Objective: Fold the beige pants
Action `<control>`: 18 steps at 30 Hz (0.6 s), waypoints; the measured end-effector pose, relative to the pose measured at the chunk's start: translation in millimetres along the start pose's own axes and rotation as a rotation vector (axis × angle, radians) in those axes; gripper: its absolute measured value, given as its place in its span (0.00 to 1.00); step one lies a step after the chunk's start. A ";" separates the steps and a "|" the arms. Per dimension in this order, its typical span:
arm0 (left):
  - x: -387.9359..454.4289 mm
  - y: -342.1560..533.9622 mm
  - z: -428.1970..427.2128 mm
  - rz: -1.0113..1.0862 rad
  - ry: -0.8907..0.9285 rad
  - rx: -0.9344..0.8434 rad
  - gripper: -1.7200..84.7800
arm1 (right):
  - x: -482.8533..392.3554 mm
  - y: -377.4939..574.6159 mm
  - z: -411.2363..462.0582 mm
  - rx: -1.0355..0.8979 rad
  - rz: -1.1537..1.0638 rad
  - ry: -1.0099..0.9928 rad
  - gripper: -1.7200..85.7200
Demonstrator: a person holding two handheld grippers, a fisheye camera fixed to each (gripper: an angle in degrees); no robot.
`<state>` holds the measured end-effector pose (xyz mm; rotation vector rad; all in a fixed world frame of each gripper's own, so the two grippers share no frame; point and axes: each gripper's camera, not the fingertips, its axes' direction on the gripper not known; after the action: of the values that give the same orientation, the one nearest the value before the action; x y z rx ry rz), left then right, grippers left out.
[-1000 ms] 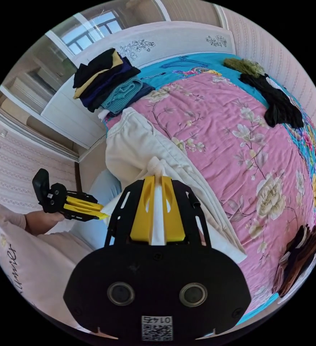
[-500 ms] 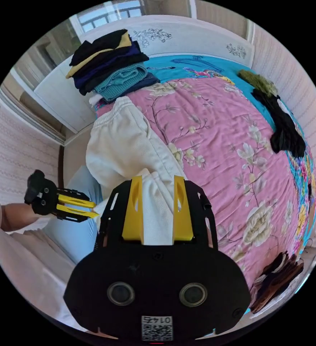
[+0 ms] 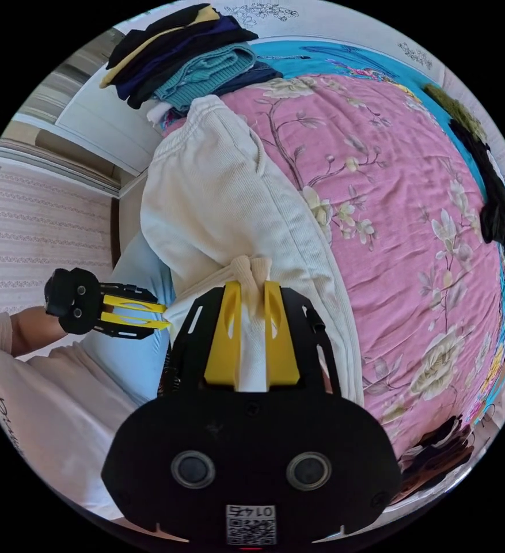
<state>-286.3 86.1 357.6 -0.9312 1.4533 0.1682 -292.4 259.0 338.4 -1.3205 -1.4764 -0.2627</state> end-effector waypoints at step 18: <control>-113.5 71.7 -157.1 -0.308 -0.350 0.316 0.09 | 15.8 -80.0 -149.4 0.339 0.047 -0.197 0.12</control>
<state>-470.6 83.4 451.0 -0.8059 0.9656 -0.1196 -271.9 129.0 446.3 -1.1262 -1.5709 0.1487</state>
